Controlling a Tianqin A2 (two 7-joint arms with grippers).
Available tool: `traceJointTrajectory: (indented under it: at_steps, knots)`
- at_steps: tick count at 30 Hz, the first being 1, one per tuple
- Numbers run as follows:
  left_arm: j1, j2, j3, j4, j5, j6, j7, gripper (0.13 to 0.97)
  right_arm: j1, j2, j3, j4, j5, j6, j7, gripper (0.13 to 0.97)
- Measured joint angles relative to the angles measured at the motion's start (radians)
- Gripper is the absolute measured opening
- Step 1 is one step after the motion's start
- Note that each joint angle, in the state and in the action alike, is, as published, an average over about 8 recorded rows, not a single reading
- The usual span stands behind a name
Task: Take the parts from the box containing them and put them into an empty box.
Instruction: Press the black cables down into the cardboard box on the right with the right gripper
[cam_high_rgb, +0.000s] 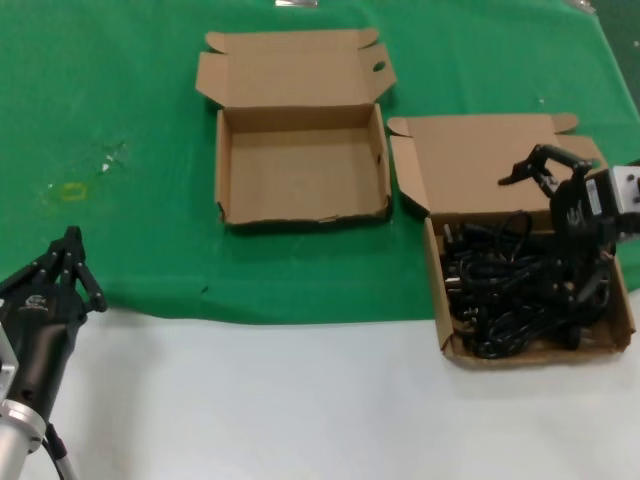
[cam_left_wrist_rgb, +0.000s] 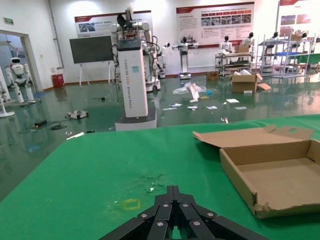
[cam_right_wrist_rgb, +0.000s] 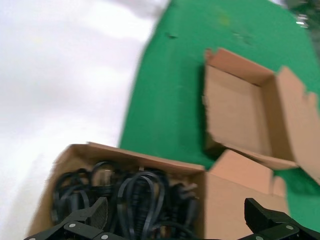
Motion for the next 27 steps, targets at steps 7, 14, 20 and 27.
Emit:
traceJointTrajectory:
  at_steps: [7, 14, 20, 27]
  knots:
    - [0.0, 0.0, 0.0, 0.0, 0.0, 0.0, 0.0, 0.144, 0.06, -0.024, -0.035, -0.036, -0.06, -0.12, -0.029, 0.966]
    - [0.0, 0.0, 0.0, 0.0, 0.0, 0.0, 0.0, 0.144, 0.088, -0.042, -0.057, -0.081, -0.12, -0.166, -0.031, 0.966]
    - [0.0, 0.0, 0.0, 0.0, 0.0, 0.0, 0.0, 0.144, 0.103, -0.061, -0.063, -0.142, -0.161, -0.162, -0.052, 0.965]
    - [0.0, 0.0, 0.0, 0.0, 0.0, 0.0, 0.0, 0.144, 0.123, -0.086, -0.054, -0.217, -0.186, -0.138, -0.091, 0.96]
